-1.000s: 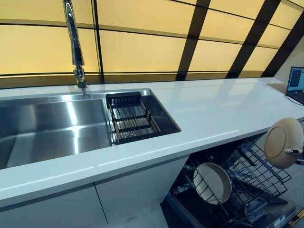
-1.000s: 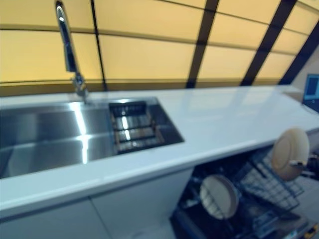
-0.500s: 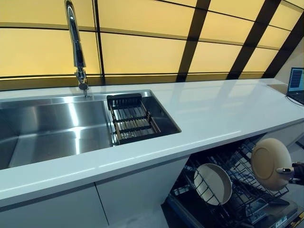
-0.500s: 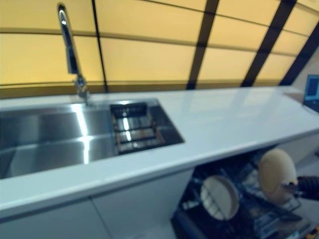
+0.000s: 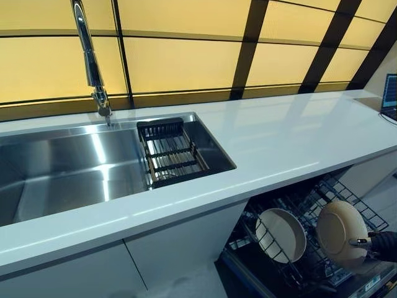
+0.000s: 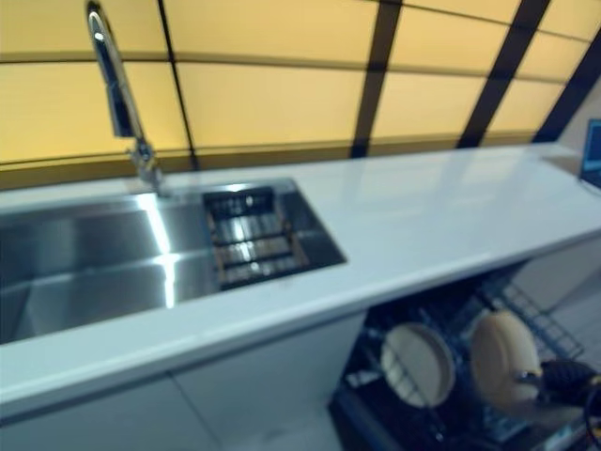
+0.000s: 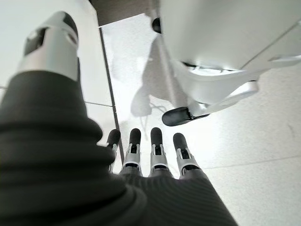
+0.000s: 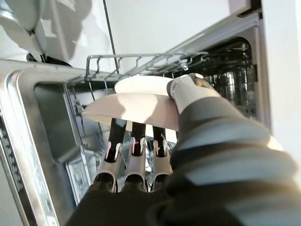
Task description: Take plates into dishwasher
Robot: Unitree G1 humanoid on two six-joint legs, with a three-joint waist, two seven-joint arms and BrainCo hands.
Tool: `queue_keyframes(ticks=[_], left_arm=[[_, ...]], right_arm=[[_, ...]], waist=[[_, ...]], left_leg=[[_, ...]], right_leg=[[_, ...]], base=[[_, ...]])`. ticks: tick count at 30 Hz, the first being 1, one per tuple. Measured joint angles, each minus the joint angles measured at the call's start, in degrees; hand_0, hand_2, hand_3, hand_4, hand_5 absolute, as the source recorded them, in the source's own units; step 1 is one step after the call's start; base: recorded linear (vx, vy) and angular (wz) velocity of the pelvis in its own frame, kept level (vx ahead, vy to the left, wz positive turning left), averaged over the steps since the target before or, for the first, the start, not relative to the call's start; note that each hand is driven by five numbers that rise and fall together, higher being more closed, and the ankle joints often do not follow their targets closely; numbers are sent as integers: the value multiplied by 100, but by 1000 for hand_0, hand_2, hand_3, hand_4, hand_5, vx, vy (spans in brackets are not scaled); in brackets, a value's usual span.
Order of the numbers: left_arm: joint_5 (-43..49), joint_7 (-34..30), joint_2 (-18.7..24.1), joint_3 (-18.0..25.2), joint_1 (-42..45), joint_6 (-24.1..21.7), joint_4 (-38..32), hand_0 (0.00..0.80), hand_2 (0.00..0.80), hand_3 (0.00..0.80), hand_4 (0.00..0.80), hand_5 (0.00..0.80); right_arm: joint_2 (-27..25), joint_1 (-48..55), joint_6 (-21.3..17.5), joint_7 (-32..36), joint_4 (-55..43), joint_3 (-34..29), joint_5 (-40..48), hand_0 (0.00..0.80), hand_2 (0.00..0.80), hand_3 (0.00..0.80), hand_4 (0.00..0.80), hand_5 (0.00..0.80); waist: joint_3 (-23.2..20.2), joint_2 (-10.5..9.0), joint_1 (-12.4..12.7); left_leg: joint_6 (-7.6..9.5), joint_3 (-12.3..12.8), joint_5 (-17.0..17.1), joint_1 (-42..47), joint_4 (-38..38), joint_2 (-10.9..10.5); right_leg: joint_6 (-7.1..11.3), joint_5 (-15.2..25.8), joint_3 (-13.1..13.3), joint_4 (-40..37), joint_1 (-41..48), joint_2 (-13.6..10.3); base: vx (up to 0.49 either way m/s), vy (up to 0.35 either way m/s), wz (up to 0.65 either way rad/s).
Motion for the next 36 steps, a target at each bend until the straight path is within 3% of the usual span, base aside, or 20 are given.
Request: queue_keyframes(ticks=[7, 26, 36], left_arm=[[-498, -41, 3, 218, -4, -179, -186, 0, 0, 0, 0, 0], [-777, -214, 26, 91, -213, -208, -540, 0, 0, 0, 0, 0], [-820, -270, 25, 53, -297, -208, -707, 0, 0, 0, 0, 0]], right_arm=[[40, 0, -114, -275, -2, 4, -191, 800, 800, 800, 800, 800], [-13, -805, -376, -709, 2, 446, -969, 800, 800, 800, 800, 800], [-63, -931, -626, -724, 10, 632, -1535, 800, 800, 800, 800, 800]], waist=[[211, 252, 94], [847, 951, 89], [920, 1059, 66]], left_leg=[[0, -10, 0, -47, 1, 5], [-6, -178, 33, -350, 5, -43], [6, -180, 43, -413, 6, -71]], right_leg=[[-1, -1, -1, -1, -44, 1], [-24, 17, -50, -1, -309, -55], [-20, 21, -64, -2, -378, -84]], base=[[-71, -73, 0], [-80, -8, 1], [-9, 5, 0]])
